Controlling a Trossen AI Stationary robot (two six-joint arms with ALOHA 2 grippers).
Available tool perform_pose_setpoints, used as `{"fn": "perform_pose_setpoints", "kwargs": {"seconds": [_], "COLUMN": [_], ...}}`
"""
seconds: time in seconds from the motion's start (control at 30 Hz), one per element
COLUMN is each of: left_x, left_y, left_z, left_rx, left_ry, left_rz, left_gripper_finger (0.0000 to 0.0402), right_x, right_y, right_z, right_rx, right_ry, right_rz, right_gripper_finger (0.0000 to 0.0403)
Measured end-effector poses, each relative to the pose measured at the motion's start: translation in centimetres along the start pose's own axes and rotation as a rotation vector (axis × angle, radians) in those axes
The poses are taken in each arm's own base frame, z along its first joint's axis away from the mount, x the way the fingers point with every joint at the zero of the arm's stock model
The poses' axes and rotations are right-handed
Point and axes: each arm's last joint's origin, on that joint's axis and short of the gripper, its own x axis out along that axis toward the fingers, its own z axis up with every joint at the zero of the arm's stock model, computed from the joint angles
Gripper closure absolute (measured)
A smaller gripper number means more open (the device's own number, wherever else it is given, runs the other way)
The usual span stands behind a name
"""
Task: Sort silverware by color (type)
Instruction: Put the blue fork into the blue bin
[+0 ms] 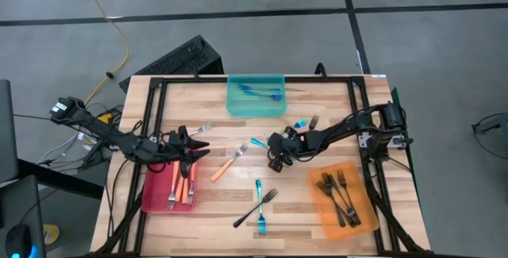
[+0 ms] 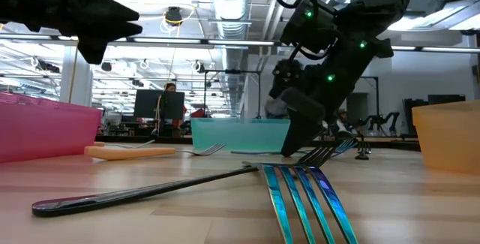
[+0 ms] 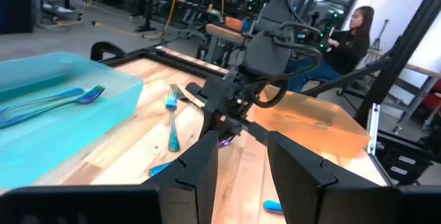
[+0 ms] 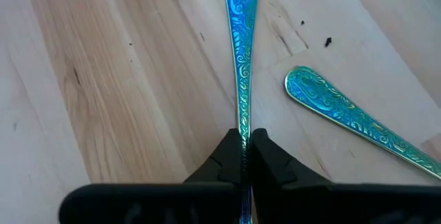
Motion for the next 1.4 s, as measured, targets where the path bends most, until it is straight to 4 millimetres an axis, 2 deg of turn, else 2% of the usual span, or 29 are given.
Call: {"fn": "perform_pose_setpoints", "kwargs": {"seconds": [0.3, 0.53, 0.77, 0.87, 1.0, 1.2, 1.4], "left_x": [0.0, 0.0, -0.9, -0.9, -0.9, -0.9, -0.9], "left_y": [-0.1, -0.1, 1.4, 1.6, 1.5, 1.7, 1.9], "left_z": [0.0, 0.1, -2.3, -2.4, -2.4, -2.8, -3.3], "left_rx": [0.044, 0.081, 0.027, 0.025, 0.049, 0.068, 0.046], "left_ry": [0.005, -0.003, -0.060, -0.050, -0.047, -0.019, 0.023], "left_rz": [-0.036, -0.039, -0.058, -0.037, -0.052, -0.032, 0.002], "left_gripper_finger": [0.0290, 0.0290, 0.0290, 0.0290, 0.0290, 0.0290, 0.0290], "right_x": [-1.5, -1.6, -1.6, -1.8, -2.3, -3.6, -5.0], "right_y": [0.0, 0.2, -0.6, -0.8, -1.0, -1.9, -4.0], "right_z": [1.5, 2.8, 4.2, 5.1, 6.8, 10.8, 14.7], "right_rx": [0.025, 0.038, 0.041, 0.047, 0.000, -0.053, -0.097], "right_ry": [-0.104, -0.214, -0.315, -0.382, -0.452, -0.563, -0.637], "right_rz": [0.047, 0.085, 0.095, 0.110, 0.121, 0.108, 0.121], "right_gripper_finger": [0.0370, 0.0369, 0.0369, 0.0369, 0.0369, 0.0369, 0.0369]}}
